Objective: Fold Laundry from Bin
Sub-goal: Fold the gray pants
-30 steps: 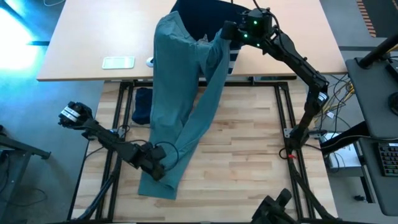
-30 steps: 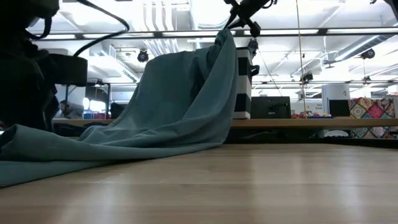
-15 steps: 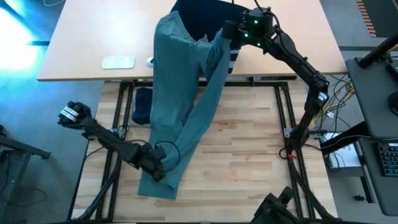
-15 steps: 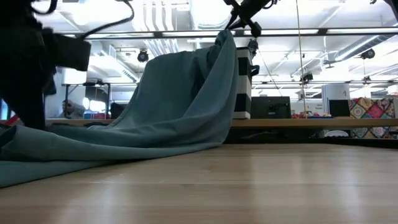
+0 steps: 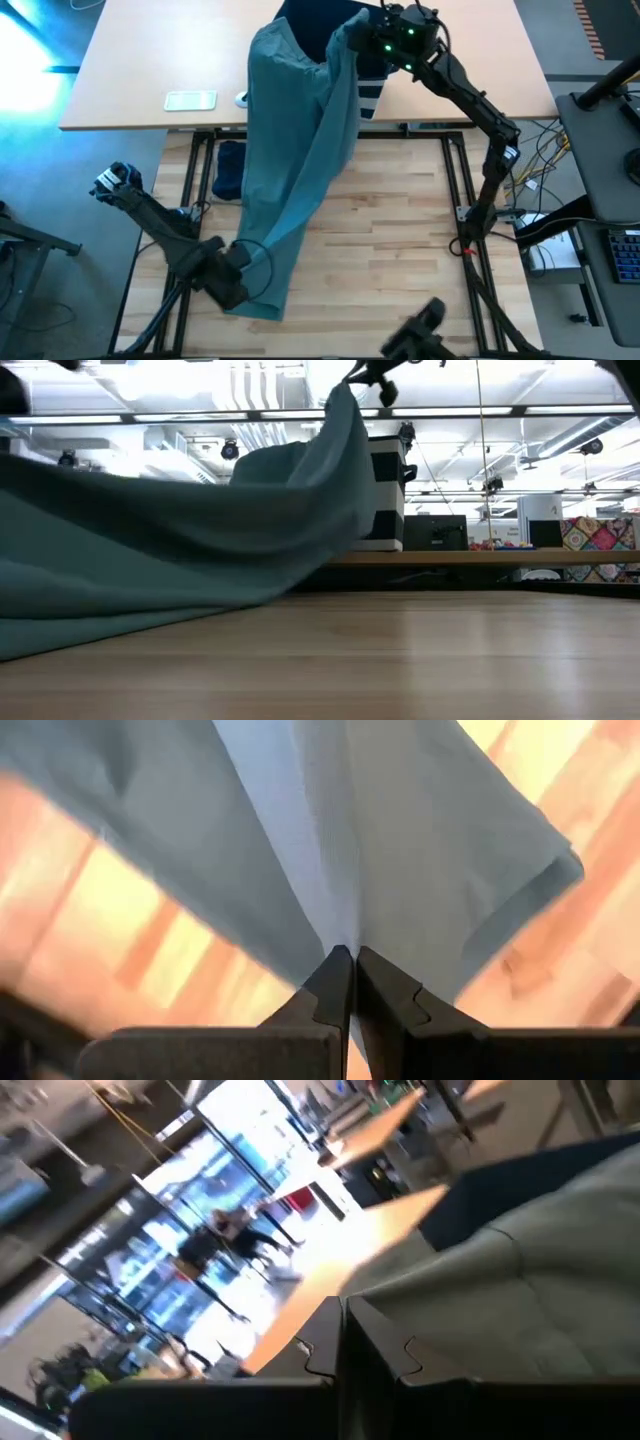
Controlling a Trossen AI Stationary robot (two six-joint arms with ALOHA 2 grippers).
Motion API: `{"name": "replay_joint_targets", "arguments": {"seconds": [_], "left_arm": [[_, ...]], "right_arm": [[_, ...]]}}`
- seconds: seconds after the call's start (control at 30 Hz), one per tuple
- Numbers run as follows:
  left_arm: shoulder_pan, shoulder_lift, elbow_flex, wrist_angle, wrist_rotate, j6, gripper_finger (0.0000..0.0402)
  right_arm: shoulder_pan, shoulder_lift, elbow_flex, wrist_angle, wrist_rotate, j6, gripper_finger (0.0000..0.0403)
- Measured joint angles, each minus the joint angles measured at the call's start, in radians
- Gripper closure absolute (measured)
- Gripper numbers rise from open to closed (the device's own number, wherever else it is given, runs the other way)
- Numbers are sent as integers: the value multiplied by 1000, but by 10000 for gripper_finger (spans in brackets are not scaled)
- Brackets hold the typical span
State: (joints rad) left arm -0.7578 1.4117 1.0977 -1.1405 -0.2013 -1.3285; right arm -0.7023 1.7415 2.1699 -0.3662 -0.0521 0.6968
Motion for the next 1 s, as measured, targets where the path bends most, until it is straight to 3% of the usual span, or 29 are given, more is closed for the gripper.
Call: {"name": "replay_joint_targets", "arguments": {"seconds": [0.37,0.43,0.77,1.0], "left_arm": [[-281,-2,24,25,3,-448,402],[-313,-2,24,34,3,-499,402],[-341,-2,21,137,2,-496,402],[-338,-2,21,209,2,-494,402]], "right_arm": [[58,259,187,362,-33,71,394],[66,276,166,491,-35,101,394],[65,425,186,665,18,29,394],[77,517,185,1020,-47,47,394]]}}
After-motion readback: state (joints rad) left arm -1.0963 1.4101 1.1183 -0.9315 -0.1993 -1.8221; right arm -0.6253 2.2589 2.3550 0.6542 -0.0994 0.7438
